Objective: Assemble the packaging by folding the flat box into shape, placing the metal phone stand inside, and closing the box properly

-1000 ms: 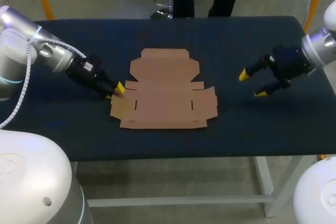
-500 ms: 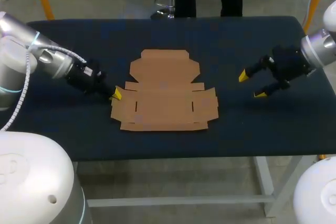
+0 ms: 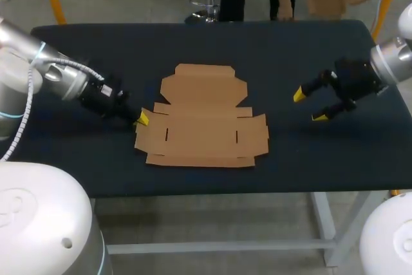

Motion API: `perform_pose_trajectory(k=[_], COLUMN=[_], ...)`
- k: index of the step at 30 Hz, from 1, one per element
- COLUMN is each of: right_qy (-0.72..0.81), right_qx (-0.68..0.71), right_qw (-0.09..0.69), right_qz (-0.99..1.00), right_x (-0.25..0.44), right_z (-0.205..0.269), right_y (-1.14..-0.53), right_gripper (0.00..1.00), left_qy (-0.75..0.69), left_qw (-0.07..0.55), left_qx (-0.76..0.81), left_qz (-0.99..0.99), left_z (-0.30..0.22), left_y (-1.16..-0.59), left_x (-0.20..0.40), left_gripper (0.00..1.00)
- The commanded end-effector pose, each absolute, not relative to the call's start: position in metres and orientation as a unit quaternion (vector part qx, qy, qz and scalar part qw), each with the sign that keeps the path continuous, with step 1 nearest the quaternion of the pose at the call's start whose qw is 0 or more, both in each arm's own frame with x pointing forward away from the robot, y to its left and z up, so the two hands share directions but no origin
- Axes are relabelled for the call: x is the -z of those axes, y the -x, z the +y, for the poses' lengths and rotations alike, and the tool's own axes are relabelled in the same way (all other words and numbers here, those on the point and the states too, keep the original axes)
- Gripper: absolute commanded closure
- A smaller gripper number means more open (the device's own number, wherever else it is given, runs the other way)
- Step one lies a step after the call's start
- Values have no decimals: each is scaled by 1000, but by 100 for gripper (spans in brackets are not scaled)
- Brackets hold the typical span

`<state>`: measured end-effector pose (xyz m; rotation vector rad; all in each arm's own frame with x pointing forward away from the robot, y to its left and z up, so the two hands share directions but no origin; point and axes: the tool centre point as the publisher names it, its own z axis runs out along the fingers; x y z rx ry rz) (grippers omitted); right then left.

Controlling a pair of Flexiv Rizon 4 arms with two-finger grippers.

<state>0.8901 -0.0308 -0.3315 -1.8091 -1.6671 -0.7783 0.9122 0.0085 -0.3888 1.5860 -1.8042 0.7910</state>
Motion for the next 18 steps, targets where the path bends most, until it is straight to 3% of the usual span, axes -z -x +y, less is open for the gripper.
perform_pose_trajectory(k=[1,17,18], right_qy=[673,673,674], right_qx=[292,290,290], right_qw=[277,278,278], right_qz=[-621,-620,-620], right_x=[331,332,332], right_z=[-32,-33,-33], right_y=[-888,-890,-890], right_gripper=[0,0,0], left_qy=[-603,-610,-610], left_qw=[300,302,302], left_qx=[-307,-318,-317], left_qz=[-672,-660,-660], left_z=[10,11,11], left_y=[-909,-918,-918], left_x=[392,392,393], left_gripper=[100,100,78])
